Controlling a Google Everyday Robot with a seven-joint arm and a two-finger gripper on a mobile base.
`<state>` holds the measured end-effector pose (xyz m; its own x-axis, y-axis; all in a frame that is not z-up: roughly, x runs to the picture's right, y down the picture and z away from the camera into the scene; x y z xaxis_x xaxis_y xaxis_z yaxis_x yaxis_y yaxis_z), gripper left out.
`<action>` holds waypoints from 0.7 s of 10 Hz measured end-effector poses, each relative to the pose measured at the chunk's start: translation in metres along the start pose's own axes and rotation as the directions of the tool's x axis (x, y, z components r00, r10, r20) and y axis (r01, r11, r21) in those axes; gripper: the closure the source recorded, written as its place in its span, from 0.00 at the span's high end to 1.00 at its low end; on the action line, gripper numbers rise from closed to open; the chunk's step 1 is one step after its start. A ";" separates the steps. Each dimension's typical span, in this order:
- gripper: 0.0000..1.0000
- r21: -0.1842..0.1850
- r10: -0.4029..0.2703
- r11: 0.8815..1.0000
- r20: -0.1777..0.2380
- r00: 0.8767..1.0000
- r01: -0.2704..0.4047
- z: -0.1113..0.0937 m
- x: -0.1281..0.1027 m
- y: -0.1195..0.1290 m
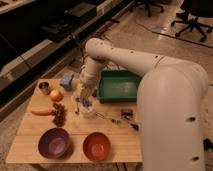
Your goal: Place towel in paper cup
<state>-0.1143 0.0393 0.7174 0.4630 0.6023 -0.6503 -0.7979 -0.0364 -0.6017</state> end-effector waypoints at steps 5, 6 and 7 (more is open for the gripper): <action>0.00 -0.015 -0.025 1.000 0.004 1.000 0.025 0.011 -0.003 -0.005; 0.00 -0.018 -0.023 1.000 0.006 1.000 0.023 0.013 -0.003 -0.008; 0.00 -0.023 -0.020 1.000 0.008 1.000 0.020 0.013 -0.003 -0.013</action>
<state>-0.1103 0.0488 0.7332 0.4757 0.6096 -0.6341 -0.7794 -0.0420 -0.6251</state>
